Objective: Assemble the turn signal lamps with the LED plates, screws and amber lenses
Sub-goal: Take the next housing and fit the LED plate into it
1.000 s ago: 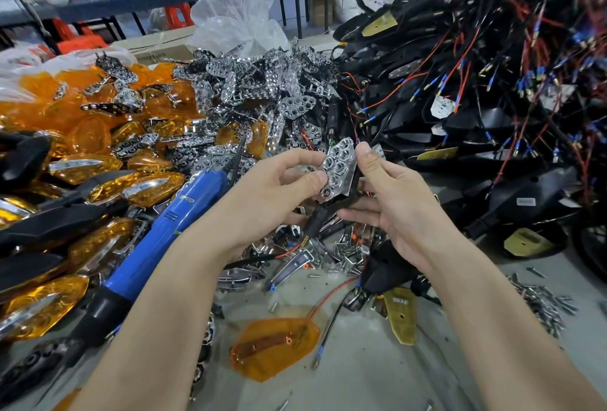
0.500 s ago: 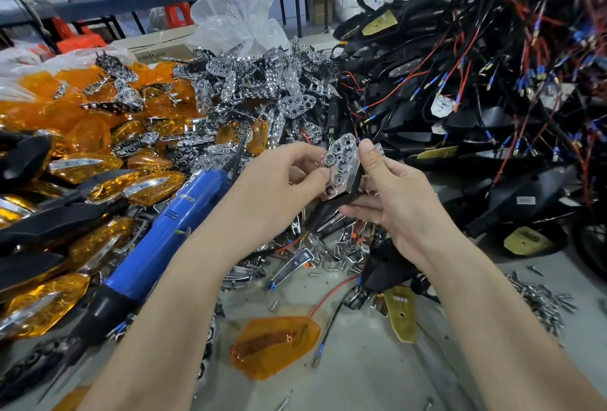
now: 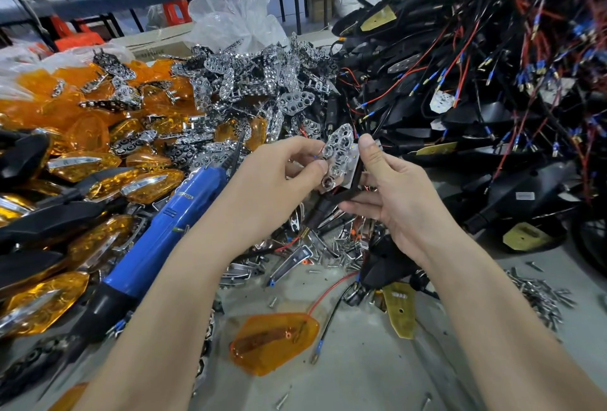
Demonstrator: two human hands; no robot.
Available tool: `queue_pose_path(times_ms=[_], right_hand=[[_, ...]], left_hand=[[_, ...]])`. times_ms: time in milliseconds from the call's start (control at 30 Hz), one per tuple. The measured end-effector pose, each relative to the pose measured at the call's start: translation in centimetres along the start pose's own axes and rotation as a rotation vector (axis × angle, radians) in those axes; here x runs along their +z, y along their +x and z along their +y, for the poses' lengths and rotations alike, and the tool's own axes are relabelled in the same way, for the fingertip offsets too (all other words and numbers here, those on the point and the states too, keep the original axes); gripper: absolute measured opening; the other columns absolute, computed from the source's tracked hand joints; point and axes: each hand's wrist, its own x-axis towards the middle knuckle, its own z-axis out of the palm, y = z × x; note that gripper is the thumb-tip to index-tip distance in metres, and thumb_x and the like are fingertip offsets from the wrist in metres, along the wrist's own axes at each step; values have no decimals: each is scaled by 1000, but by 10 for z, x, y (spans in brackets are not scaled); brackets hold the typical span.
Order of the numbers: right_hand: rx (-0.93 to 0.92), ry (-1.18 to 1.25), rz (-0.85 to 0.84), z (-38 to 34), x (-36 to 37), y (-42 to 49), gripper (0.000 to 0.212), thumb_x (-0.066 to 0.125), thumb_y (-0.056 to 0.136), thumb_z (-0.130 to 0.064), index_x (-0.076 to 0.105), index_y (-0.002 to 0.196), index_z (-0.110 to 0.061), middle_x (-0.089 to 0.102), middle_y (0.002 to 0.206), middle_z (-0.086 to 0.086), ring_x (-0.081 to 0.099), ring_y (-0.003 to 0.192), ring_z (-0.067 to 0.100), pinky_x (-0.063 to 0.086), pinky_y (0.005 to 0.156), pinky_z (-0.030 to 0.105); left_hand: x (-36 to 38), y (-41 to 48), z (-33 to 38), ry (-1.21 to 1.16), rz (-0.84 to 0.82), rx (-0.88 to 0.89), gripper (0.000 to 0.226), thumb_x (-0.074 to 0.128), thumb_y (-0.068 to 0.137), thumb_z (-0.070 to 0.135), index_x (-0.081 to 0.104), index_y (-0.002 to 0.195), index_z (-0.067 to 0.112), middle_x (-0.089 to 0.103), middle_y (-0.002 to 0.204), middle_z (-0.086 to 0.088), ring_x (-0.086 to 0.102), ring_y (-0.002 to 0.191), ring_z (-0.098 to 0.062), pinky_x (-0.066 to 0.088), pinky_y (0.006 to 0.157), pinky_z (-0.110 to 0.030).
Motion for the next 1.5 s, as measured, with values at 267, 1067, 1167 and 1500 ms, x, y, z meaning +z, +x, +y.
queue_pose_path(times_ms=[267,1067,1167,1500], right_hand=[[-4,-1,0,1,0,-1,53,66,79,-59,76,106,-14,79,95,16,78,79,30,61,61,28],[46,25,-8,1,-5,2,56,67,76,-59,75,109,-13,80,93,13,77,73,24,60,57,26],[52,14,-28,0,-5,2,59,67,75,-59,75,111,-13,80,93,13,77,73,24,60,58,26],[27,-5,-21,0,-3,1,55,65,75,-61,78,106,-17,80,91,11,78,77,23,60,59,25]], left_hand=[[0,-1,-2,3,-40,-29,26,61,98,34,65,124,29,71,88,14,67,69,0,44,61,-7],[14,-1,-7,-67,-69,18,21,57,100,31,58,121,33,64,96,13,64,82,0,53,78,-19],[8,-2,-6,-165,-111,0,13,60,99,27,59,110,34,66,90,9,62,62,1,51,65,-15],[-2,-3,0,-234,-123,3,12,63,98,24,66,105,33,70,85,5,55,56,5,46,57,-10]])
